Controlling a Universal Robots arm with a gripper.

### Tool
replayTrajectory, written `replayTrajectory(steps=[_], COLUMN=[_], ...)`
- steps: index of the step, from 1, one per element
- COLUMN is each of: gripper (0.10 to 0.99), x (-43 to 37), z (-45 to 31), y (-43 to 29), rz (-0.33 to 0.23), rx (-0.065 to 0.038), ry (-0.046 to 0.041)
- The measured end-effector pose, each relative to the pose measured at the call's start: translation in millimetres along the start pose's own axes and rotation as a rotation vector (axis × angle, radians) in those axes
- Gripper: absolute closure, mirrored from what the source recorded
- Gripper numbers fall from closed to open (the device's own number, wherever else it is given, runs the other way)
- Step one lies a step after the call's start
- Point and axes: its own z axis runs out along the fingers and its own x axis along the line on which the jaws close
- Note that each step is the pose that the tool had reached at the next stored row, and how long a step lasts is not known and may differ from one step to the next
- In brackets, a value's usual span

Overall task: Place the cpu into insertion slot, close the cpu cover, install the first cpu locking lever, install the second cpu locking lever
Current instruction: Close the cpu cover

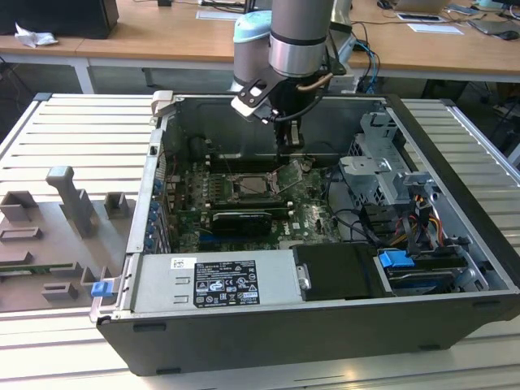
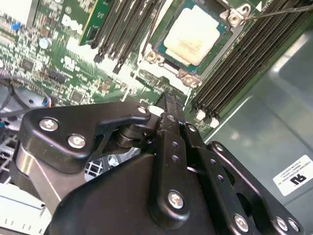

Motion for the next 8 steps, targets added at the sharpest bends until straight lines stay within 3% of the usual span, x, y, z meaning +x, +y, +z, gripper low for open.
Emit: replayTrajectory(steps=[5, 8], gripper=[0.98, 0.98], x=[-0.6, -1.2], z=[0.8, 1.1], y=[14.1, 27.6], rz=[-0.013, -0.013], rx=[0.0, 0.0], ry=[0.001, 0.001])
